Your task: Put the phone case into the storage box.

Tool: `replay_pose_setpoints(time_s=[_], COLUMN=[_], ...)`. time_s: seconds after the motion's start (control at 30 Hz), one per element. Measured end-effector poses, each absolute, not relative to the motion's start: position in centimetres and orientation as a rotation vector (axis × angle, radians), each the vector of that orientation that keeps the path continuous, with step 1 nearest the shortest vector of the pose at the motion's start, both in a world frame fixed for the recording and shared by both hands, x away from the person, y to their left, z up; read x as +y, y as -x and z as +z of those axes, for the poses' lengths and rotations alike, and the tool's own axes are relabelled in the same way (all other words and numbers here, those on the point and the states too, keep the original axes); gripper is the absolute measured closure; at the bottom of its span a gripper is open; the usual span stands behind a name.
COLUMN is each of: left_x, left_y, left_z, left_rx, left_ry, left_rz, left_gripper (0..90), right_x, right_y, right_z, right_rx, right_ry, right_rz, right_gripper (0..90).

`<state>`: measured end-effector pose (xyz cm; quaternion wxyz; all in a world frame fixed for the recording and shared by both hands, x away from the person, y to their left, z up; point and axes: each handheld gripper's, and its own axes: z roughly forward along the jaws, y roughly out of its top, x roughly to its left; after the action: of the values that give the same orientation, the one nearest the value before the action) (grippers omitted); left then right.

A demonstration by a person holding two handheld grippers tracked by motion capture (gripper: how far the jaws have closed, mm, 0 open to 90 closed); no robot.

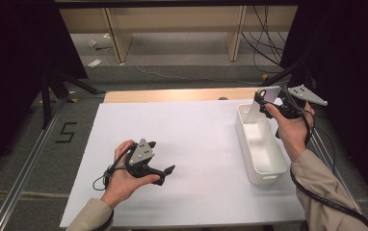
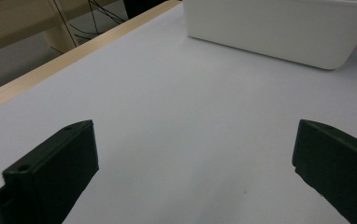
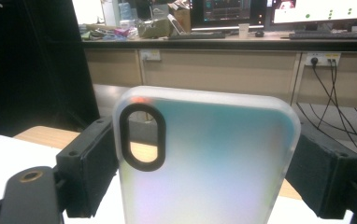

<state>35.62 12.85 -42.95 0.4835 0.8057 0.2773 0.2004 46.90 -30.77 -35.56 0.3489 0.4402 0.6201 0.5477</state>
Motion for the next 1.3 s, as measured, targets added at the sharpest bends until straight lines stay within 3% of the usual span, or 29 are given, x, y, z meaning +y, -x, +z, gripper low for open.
replay_pose_setpoints(time_s=[1.3], left_x=[12.8], left_y=[-35.6], left_z=[-43.0], left_rx=[0.674], left_ry=[-1.965], left_rz=[0.484], left_gripper=[0.0], right_x=[-30.3], right_y=[-48.9], right_z=[-36.6], right_rx=[1.64], right_ry=[-1.176], right_rz=[1.33], right_gripper=[18.0])
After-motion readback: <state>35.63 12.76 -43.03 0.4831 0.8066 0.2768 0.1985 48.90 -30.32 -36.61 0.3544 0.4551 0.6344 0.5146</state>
